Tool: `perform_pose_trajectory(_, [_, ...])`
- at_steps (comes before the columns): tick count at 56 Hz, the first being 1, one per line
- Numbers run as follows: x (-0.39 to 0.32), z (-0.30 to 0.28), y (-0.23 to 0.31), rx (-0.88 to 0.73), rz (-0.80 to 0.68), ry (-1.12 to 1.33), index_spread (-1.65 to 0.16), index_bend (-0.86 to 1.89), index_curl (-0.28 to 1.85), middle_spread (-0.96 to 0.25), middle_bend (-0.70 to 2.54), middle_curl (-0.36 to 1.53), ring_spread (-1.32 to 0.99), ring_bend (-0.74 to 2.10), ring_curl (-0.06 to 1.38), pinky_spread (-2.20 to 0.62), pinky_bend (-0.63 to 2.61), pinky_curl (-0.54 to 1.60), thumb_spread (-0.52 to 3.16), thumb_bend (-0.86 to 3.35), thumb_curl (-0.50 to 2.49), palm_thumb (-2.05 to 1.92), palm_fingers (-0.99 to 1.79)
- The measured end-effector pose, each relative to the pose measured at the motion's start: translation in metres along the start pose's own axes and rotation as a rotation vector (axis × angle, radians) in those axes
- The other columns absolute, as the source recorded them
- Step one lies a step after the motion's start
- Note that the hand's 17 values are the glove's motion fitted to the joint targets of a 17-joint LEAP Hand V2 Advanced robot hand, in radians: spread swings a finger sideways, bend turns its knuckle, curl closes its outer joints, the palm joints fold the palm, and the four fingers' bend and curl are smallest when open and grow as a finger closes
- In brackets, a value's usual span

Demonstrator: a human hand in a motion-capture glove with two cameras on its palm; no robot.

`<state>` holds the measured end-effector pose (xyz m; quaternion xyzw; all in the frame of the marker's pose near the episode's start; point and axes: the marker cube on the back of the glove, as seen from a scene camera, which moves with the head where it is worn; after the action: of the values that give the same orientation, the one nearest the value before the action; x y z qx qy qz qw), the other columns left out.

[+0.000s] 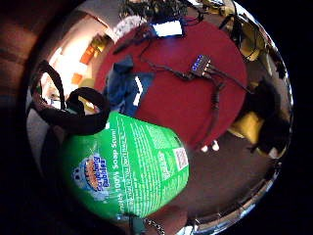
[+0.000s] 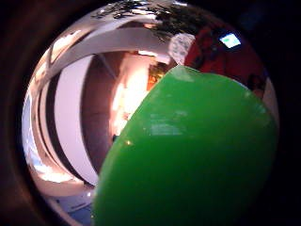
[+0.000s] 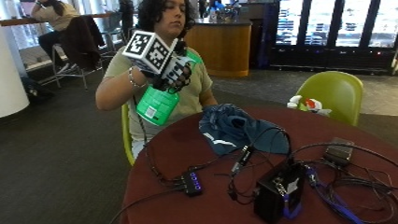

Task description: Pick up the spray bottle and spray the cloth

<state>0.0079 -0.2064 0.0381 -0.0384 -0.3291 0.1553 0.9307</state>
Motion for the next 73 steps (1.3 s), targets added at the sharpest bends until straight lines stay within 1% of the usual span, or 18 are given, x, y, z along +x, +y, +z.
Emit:
perform_pose_trajectory(6, [-0.016,0.004,-0.008,-0.202,0.049,0.116,-0.24,0.31,0.52,-0.18,0.57,0.53,-0.16,0.52,0.48,-0.17,0.33,0.42,0.31,-0.03,0.70,1.03,1.32])
perform_pose_trajectory(11, [-0.028,0.018,-0.018,-0.449,0.105,0.215,-0.24,0.31,0.53,-0.18,0.58,0.53,-0.16,0.53,0.48,-0.17,0.32,0.42,0.30,-0.03,0.71,1.02,1.31])
perform_pose_trajectory(16, [-0.037,0.037,-0.033,-0.588,0.191,0.359,-0.24,0.32,0.54,-0.18,0.58,0.53,-0.15,0.53,0.48,-0.16,0.31,0.42,0.30,-0.03,0.72,1.02,1.30])
perform_pose_trajectory(21, [-0.042,0.060,-0.051,-0.679,0.258,0.532,-0.23,0.32,0.54,-0.18,0.58,0.53,-0.15,0.52,0.48,-0.16,0.30,0.42,0.30,-0.03,0.73,1.02,1.30])
perform_pose_trajectory(30, [-0.041,0.098,-0.076,-0.801,0.364,0.748,-0.23,0.32,0.55,-0.18,0.58,0.53,-0.15,0.51,0.48,-0.16,0.31,0.42,0.30,-0.03,0.75,1.02,1.30])
perform_pose_trajectory(42, [-0.014,0.147,-0.096,-0.901,0.441,0.834,-0.23,0.31,0.56,-0.18,0.57,0.52,-0.15,0.50,0.48,-0.16,0.31,0.41,0.30,-0.03,0.76,1.01,1.30])
perform_pose_trajectory(48, [-0.005,0.160,-0.097,-0.927,0.451,0.839,-0.23,0.31,0.56,-0.19,0.57,0.52,-0.15,0.50,0.48,-0.16,0.30,0.41,0.31,-0.03,0.77,1.01,1.29])
perform_pose_trajectory(53, [-0.007,0.159,-0.098,-0.914,0.440,0.806,-0.23,0.31,0.56,-0.19,0.56,0.52,-0.15,0.50,0.48,-0.16,0.30,0.41,0.32,-0.03,0.77,1.01,1.29])
perform_pose_trajectory(58, [-0.022,0.147,-0.099,-0.870,0.381,0.732,-0.23,0.32,0.56,-0.19,0.56,0.52,-0.15,0.50,0.48,-0.15,0.29,0.41,0.32,-0.03,0.77,1.01,1.29])
perform_pose_trajectory(64, [-0.044,0.123,-0.099,-0.769,0.291,0.620,-0.23,0.31,0.56,-0.19,0.56,0.52,-0.15,0.49,0.48,-0.15,0.29,0.41,0.32,-0.03,0.78,1.01,1.29])
perform_pose_trajectory(73, [-0.072,0.078,-0.092,-0.515,0.115,0.372,-0.23,0.31,0.57,-0.19,0.56,0.52,-0.15,0.49,0.48,-0.15,0.29,0.40,0.33,-0.03,0.78,1.01,1.29])
